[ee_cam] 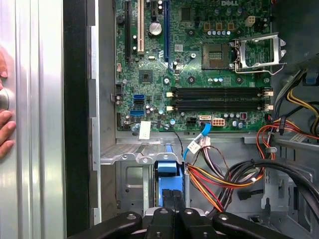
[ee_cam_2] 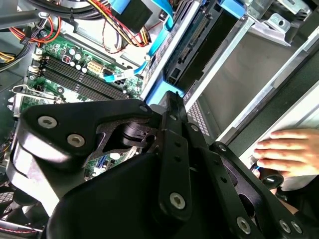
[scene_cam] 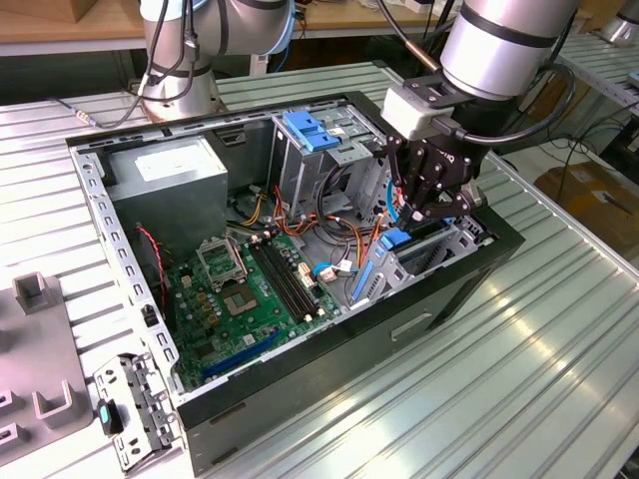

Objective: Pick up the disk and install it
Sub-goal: 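Insert the first disk wire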

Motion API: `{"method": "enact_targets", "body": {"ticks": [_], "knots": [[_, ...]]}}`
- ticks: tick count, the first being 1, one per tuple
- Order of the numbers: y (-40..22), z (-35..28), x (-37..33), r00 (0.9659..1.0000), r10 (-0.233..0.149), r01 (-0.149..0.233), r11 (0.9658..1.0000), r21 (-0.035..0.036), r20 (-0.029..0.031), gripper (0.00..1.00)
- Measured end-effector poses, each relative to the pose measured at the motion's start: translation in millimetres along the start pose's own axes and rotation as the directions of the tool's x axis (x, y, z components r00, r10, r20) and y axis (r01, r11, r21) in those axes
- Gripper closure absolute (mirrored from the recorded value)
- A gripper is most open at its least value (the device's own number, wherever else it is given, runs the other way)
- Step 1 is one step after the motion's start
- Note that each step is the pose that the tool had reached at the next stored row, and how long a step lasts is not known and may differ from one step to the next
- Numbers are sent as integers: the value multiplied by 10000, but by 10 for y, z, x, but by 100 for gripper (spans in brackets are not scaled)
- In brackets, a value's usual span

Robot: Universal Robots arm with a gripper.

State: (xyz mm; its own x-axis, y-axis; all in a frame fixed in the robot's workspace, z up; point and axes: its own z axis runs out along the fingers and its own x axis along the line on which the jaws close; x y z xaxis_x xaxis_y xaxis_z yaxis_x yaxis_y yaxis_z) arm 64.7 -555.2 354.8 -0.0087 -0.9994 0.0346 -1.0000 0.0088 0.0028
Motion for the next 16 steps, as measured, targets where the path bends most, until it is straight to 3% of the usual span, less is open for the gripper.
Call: {"method": "enact_targets", "body": {"ticks": [6, 11, 16], "knots": [[-5, 0, 0, 9998, -190, 190, 9998, 7, -1, 89], [-5, -3, 0, 9948, -1019, 1019, 9948, 35, -3, 89], [-5, -40, 1, 9922, -1248, 1248, 9922, 43, -7, 89]]}}
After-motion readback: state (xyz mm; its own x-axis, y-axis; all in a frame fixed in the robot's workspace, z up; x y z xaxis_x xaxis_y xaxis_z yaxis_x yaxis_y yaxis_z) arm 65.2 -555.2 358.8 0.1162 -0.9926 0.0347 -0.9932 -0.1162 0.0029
